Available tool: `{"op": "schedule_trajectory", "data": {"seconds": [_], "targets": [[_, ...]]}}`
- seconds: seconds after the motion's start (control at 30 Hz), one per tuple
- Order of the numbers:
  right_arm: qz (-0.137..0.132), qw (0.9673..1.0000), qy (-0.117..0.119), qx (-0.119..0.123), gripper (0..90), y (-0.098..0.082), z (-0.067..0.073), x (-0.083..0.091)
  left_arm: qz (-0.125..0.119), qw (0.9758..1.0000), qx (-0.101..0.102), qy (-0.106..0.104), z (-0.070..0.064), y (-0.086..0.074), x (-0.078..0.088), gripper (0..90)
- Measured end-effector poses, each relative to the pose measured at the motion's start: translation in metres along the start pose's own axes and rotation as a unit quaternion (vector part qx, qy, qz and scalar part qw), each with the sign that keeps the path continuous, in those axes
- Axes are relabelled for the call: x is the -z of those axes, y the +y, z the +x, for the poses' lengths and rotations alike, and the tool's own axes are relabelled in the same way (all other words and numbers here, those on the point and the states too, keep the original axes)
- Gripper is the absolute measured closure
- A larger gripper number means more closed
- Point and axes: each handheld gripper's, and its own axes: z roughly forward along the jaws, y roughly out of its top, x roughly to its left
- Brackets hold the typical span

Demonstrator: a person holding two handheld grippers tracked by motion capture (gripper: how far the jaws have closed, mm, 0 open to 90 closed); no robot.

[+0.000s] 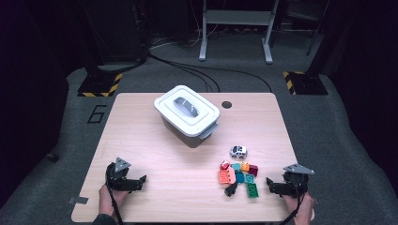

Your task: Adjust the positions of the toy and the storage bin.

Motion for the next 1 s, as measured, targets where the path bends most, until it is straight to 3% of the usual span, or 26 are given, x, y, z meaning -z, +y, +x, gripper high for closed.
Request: {"op": "schedule_trajectory", "data": {"seconds": [0.17,0.27,0.37,0.57,0.6,1.0], "targets": [[0.001,1.0,0.0,0.002,0.0,0.0,0.0,0.0,0.008,1.0,-0.004,-0.003,0.001,0.001,0.001,0.0],[-0.001,1.0,0.0,-0.001,0.0,0.0,0.0,0.0,0.0,1.0,0.001,0.002,0.0,0.002,-0.001,0.1],[0.001,1.0,0.001,0.005,0.2,0.0,0.0,0.001,0.002,0.9999,-0.01,0.0,0.0,0.007,-0.001,0.1],[0.001,1.0,0.001,0.005,0.4,0.0,0.0,0.001,-0.013,0.9996,-0.017,-0.018,-0.002,0.03,0.005,0.2],[0.001,1.0,0.0,0.004,0.5,0.0,-0.001,0.001,-0.013,0.9994,-0.018,-0.025,-0.002,0.04,0.006,0.2],[0.0,1.0,0.001,0.004,0.5,0.0,-0.001,0.001,-0.041,0.9972,-0.045,-0.043,-0.01,0.092,0.007,1.2]]}}
